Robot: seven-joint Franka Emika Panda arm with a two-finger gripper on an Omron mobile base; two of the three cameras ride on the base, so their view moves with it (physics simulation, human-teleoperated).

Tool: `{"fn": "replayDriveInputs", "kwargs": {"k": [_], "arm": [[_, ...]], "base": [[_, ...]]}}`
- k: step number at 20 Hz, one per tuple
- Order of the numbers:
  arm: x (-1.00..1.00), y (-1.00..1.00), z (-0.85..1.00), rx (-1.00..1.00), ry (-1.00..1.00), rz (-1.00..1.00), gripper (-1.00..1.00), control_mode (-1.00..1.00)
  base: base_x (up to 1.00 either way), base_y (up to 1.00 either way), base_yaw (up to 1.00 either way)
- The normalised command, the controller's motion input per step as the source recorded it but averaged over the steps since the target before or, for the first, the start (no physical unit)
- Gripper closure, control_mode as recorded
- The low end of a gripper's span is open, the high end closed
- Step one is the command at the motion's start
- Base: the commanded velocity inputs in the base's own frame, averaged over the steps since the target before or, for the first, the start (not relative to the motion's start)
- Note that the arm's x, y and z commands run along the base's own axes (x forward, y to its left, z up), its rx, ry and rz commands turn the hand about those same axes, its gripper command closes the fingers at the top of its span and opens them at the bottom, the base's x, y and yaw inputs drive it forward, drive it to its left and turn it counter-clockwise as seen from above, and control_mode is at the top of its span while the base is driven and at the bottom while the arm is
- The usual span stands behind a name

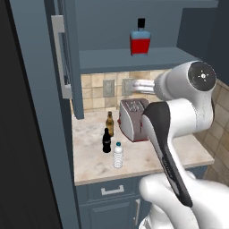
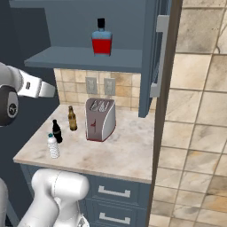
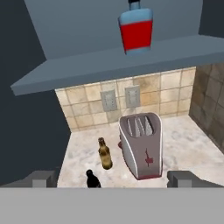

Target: Sort all alcoholic drinks to one cabinet, and non-alcoholic drinks to the other.

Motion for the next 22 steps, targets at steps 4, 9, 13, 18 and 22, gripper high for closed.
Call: {"fn": "replayDriveInputs", "kwargs": {"k": [4, 9, 13, 18, 22], "arm": [[-0.02, 0.22, -0.38, 0.03, 0.0, 0.13, -1.0, -1.0], [0.0, 0.28, -0.38, 0.01, 0.01, 0.12, -1.0, -1.0], [0.0, 0.22, -0.32, 0.0, 0.0, 0.08, -1.0, -1.0], [0.09, 0.03, -0.3, -0.07, 0.0, 0.0, -1.0, -1.0], [0.22, 0.0, -0.28, -0.04, 0.01, 0.0, -1.0, -1.0]], "base": [[0.0, 0.0, 0.0], [0.0, 0.0, 0.0], [0.0, 0.0, 0.0], [0.0, 0.0, 0.0], [0.0, 0.0, 0.0]]}}
